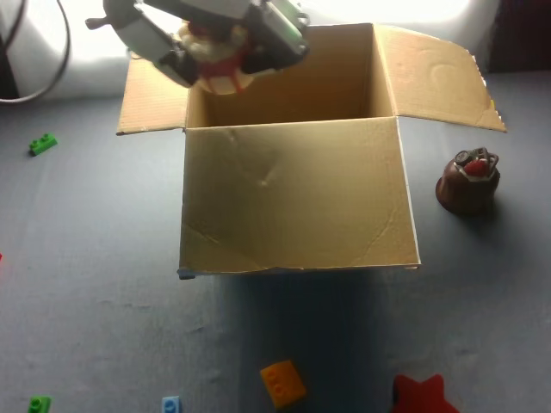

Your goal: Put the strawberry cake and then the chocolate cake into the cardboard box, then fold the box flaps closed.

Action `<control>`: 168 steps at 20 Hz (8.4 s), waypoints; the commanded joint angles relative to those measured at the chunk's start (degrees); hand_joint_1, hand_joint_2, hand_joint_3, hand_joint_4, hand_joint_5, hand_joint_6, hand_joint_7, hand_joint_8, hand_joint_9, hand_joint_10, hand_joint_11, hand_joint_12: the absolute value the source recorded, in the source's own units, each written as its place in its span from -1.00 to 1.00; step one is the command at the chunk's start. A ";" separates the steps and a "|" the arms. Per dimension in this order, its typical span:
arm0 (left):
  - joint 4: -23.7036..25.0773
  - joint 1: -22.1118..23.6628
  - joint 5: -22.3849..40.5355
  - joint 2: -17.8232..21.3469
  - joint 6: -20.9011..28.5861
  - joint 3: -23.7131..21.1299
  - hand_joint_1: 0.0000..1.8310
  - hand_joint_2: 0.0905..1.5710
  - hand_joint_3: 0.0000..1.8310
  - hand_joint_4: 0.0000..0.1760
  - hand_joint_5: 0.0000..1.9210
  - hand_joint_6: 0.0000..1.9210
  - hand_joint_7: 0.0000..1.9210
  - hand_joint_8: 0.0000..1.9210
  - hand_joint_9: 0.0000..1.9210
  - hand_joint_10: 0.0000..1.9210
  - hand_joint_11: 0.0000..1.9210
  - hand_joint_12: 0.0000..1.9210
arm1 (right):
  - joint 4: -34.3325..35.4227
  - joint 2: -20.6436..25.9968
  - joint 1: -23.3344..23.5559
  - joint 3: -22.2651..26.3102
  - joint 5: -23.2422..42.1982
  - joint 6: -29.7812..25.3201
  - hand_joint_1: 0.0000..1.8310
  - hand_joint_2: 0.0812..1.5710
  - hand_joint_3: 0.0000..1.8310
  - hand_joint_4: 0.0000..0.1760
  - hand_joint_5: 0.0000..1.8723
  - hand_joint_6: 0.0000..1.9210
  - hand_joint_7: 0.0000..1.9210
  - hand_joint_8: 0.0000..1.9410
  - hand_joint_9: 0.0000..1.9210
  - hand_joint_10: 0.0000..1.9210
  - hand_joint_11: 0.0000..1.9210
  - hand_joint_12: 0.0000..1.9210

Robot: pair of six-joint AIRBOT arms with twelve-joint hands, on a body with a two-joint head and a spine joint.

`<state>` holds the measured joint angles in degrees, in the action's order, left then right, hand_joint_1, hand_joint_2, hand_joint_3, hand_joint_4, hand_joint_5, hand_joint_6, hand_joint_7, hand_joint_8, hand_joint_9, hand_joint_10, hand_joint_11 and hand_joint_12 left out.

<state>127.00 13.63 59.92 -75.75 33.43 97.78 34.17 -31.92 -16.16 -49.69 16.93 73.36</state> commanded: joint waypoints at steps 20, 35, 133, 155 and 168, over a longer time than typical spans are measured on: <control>-3.91 -4.74 -4.33 -5.98 -2.61 4.84 -0.47 0.27 -1.00 -0.84 -0.73 -0.94 -0.71 -0.99 -0.66 -0.89 -0.99 0.36 | 16.56 -14.57 -5.31 -11.25 4.57 -7.09 0.17 0.34 -1.00 -0.85 -0.96 -1.00 -0.93 -1.00 -0.94 -1.00 -1.00 -0.53; -0.97 2.07 -1.26 0.62 -0.78 3.50 -0.84 0.29 -0.98 -0.58 -0.82 -1.00 -0.81 -1.00 -0.70 -1.00 -1.00 0.08 | 13.11 -25.76 -4.39 -21.48 2.23 -9.56 0.31 0.31 -1.00 -0.74 -0.95 -1.00 -0.92 -1.00 -0.94 -1.00 -1.00 -0.65; -51.00 -37.07 -13.85 21.41 -16.41 -4.18 -0.85 0.42 -1.00 -0.61 -0.79 -1.00 -0.81 -1.00 -0.70 -1.00 -1.00 0.15 | -24.11 -33.08 4.03 -16.17 34.36 -10.74 -0.22 0.27 -1.00 -0.89 -0.93 -0.99 -0.87 -1.00 -0.84 -0.73 -1.00 0.17; -44.74 -21.47 -13.08 22.13 -15.39 -2.65 -0.92 0.44 -1.00 -0.60 -0.78 -0.99 -0.80 -1.00 -0.70 -1.00 -1.00 0.03 | -0.56 -13.00 3.57 -6.23 27.51 -4.29 -0.89 0.35 -0.96 -1.00 -1.00 -1.00 -0.94 -0.99 -0.99 -1.00 -1.00 -1.00; -35.05 -16.51 -11.87 22.70 -13.55 -8.26 -1.00 0.49 -1.00 -0.70 -0.86 -0.99 -0.83 -0.99 -0.80 -0.99 -1.00 -0.24 | 19.62 -10.83 -2.85 -9.27 19.09 5.18 -1.00 0.48 -0.94 -1.00 -0.94 -0.98 -0.95 -0.99 -0.97 -0.99 -1.00 -1.00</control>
<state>95.98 -3.79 47.72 -53.47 19.77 89.34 55.46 -43.48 -19.18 -58.65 30.76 78.41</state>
